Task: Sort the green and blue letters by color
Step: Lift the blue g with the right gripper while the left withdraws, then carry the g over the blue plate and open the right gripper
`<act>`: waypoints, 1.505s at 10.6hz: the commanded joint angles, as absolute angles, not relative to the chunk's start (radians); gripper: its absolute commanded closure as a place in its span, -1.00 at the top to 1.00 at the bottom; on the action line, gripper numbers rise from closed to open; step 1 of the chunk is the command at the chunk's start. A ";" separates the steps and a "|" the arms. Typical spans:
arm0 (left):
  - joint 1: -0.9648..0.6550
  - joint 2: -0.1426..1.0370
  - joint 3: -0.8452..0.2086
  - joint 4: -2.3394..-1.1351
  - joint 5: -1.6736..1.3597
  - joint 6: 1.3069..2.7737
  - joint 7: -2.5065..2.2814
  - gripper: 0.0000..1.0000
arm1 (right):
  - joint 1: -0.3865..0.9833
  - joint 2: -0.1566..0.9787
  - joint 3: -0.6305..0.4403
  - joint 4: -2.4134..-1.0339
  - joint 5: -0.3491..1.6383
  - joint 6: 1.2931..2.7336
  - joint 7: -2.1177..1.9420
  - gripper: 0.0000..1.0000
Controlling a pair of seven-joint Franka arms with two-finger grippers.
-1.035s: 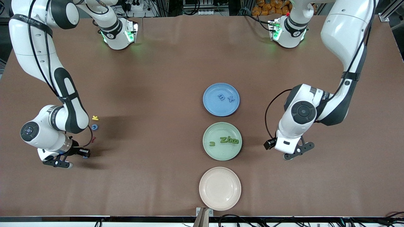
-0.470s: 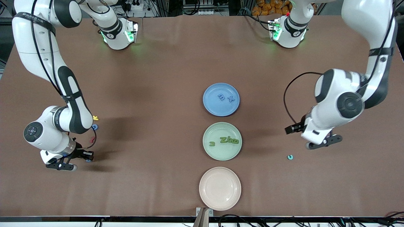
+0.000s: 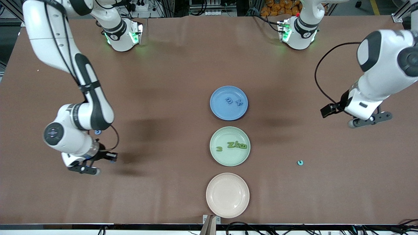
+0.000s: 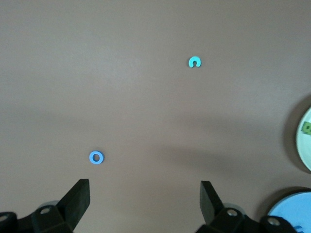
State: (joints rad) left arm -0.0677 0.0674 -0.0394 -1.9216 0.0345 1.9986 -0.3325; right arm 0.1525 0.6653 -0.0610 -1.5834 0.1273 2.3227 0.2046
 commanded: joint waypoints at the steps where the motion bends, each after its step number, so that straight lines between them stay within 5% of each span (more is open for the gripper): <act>1: -0.064 0.003 -0.018 -1.866 0.021 1.950 -0.301 1.00 | 0.337 0.585 -0.067 -1.629 0.141 2.240 0.421 -1.00; 5: -0.078 0.023 -0.025 -1.651 0.035 1.763 -0.255 1.00 | 0.604 0.574 -0.067 -1.628 0.143 2.218 0.616 -1.00; 11: -0.086 0.023 -0.057 -1.583 0.029 1.672 -0.200 1.00 | 0.888 0.641 -0.067 -1.572 0.198 2.252 0.661 -1.00; 15: -0.069 0.020 -0.054 -1.583 -0.023 1.625 -0.149 1.00 | 0.994 0.693 -0.066 -1.571 0.236 2.399 0.663 -0.98; 16: -0.069 0.020 -0.054 -1.582 -0.025 1.624 -0.150 1.00 | 1.012 0.702 -0.064 -1.569 0.241 2.408 0.673 -0.65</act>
